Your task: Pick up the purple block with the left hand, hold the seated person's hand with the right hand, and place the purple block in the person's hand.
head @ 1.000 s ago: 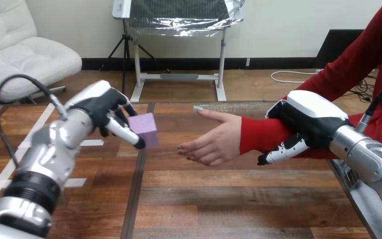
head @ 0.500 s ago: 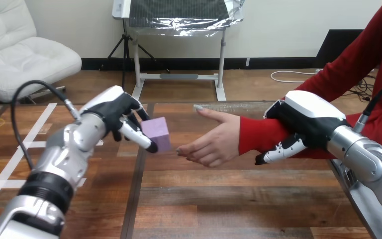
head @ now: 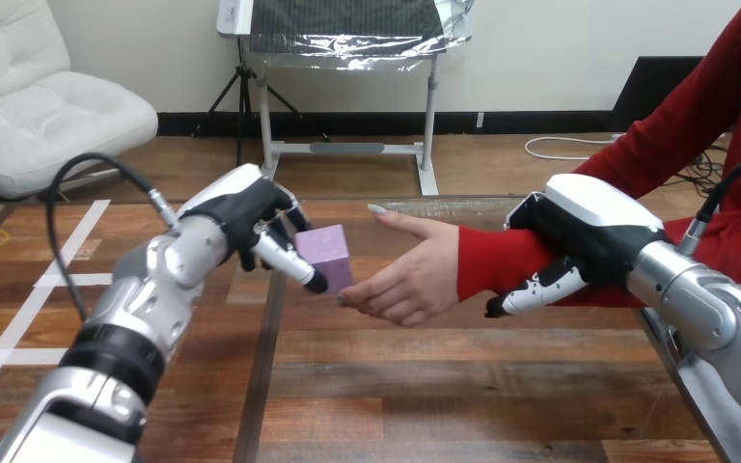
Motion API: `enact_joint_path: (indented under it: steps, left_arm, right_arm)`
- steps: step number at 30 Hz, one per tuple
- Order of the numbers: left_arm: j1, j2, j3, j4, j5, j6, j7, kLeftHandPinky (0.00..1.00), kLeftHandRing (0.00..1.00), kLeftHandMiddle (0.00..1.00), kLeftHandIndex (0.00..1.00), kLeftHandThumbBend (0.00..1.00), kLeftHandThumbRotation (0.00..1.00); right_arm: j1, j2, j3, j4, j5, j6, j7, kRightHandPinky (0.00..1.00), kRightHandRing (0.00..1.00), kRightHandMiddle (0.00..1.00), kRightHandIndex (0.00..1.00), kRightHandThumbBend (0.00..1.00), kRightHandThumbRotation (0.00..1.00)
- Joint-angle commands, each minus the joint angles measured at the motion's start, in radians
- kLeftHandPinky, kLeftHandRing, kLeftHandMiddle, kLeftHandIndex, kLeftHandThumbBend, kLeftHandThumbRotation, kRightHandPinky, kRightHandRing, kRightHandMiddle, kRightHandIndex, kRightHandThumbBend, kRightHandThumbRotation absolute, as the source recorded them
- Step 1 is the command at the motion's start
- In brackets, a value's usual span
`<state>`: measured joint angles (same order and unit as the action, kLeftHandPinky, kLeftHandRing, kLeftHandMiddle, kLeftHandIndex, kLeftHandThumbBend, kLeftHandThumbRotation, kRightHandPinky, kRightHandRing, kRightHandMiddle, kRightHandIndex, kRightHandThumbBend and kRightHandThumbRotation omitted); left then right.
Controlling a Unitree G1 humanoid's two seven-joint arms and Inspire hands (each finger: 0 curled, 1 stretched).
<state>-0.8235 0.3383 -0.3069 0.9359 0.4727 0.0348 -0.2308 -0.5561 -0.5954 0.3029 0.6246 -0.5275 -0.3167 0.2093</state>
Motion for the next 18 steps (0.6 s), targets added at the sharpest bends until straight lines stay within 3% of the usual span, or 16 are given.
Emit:
enact_joint_path:
  steps: [1, 18]
  left_arm:
    - [-0.139, -0.013, 0.015, 0.012, -0.011, -0.024, 0.024, 0.29, 0.36, 0.42, 0.43, 0.73, 0.0]
    - [-0.17, -0.041, 0.003, 0.06, -0.002, -0.052, 0.042, 0.31, 0.39, 0.44, 0.43, 0.75, 0.0]
  right_arm:
    - [-0.09, 0.027, -0.028, -0.067, 0.026, -0.014, -0.006, 0.23, 0.26, 0.32, 0.32, 0.84, 0.26]
    - [-0.116, 0.05, -0.01, -0.077, -0.003, -0.02, -0.01, 0.25, 0.29, 0.34, 0.36, 0.85, 0.31]
